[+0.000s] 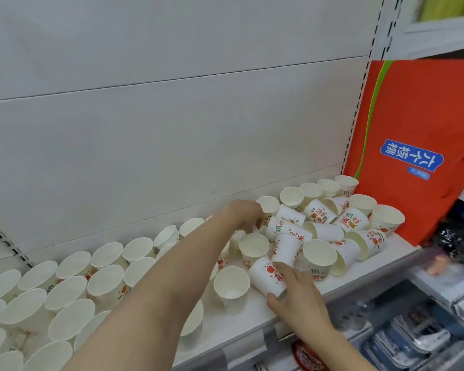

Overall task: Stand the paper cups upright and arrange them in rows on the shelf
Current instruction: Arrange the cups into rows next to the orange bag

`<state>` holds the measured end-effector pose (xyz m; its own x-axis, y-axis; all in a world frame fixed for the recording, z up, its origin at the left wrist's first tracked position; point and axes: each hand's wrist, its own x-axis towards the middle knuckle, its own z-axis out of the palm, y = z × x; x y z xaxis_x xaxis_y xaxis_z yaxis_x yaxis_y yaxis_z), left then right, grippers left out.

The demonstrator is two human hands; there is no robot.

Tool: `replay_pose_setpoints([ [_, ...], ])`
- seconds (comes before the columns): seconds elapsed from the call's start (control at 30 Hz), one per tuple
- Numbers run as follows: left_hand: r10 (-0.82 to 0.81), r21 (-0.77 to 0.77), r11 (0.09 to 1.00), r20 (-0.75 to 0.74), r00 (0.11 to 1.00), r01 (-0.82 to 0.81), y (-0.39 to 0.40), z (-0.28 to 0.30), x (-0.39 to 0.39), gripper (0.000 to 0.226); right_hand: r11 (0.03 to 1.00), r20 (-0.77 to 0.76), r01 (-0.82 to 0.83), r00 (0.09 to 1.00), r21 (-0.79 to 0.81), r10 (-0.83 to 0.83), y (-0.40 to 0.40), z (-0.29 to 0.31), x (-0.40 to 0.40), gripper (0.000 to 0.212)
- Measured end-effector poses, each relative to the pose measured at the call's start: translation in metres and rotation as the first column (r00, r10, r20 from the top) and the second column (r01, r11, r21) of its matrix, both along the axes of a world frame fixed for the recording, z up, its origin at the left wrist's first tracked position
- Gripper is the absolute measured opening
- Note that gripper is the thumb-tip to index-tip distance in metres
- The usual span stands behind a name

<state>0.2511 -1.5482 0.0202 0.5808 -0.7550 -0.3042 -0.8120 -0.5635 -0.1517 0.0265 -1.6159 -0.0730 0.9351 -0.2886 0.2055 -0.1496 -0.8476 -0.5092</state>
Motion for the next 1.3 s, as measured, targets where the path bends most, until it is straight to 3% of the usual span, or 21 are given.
replay_pose_setpoints([
  [0.2,0.123,-0.245,0.963,0.03,0.992,-0.112,0.036,0.008,-0.016,0.009,0.929,0.076,-0.013,0.997,0.369,-0.016,-0.016,-0.006,-0.014,0.067],
  [0.3,0.231,-0.329,0.918,-0.012,0.973,-0.222,0.058,0.002,-0.031,0.019,0.847,0.115,-0.057,0.993,0.529,-0.004,-0.013,-0.008,-0.018,0.068],
  [0.43,0.328,-0.696,0.662,-0.068,0.942,-0.28,0.074,-0.005,-0.086,0.025,0.823,0.155,-0.078,0.988,0.563,-0.012,0.0,-0.014,-0.008,0.072],
  [0.47,0.293,-0.722,0.64,-0.085,0.952,-0.262,0.075,-0.008,-0.105,0.026,0.829,0.177,-0.088,0.984,0.553,-0.014,0.003,-0.016,-0.005,0.07],
  [0.53,0.195,-0.686,0.699,-0.086,0.977,-0.2,0.076,-0.018,-0.139,0.038,0.84,0.233,-0.148,0.972,0.522,0.027,0.009,-0.02,-0.001,0.06],
  [0.73,0.108,-0.551,0.834,0.103,0.989,-0.034,0.085,-0.043,-0.155,0.046,0.907,0.278,-0.227,0.952,0.354,0.129,0.004,-0.029,-0.004,0.048],
  [0.83,0.124,-0.533,0.845,0.129,0.984,-0.037,0.089,-0.045,-0.155,0.048,0.956,0.283,-0.195,0.95,0.218,0.129,-0.01,-0.026,-0.011,0.048],
  [0.9,0.176,-0.627,0.774,0.072,0.982,-0.093,0.085,-0.037,-0.149,0.053,0.988,0.372,-0.144,0.921,0.054,0.114,-0.026,-0.016,-0.016,0.041],
  [0.97,0.166,-0.681,0.729,0.079,0.983,-0.069,0.066,-0.024,-0.139,0.044,0.995,0.454,-0.072,0.886,-0.067,0.095,-0.047,-0.002,-0.018,0.034],
  [1.03,0.113,-0.623,0.782,0.114,0.987,-0.018,0.033,-0.014,-0.125,0.032,0.992,0.48,-0.007,0.874,-0.125,0.067,-0.073,0.007,-0.017,0.029],
  [1.1,0.086,-0.501,0.864,0.066,0.994,-0.041,0.0,-0.013,-0.11,0.037,0.985,0.474,0.034,0.879,-0.167,0.05,-0.096,0.013,-0.018,0.027],
  [1.2,0.119,-0.282,0.951,-0.054,0.991,-0.13,-0.029,-0.025,-0.092,0.058,0.973,0.412,0.047,0.91,-0.224,0.051,-0.133,0.014,-0.023,0.032],
  [1.3,0.175,-0.248,0.951,-0.069,0.982,-0.187,-0.031,-0.033,-0.088,0.069,0.948,0.241,-0.051,0.962,-0.315,0.132,-0.167,0.01,-0.024,0.062],
])
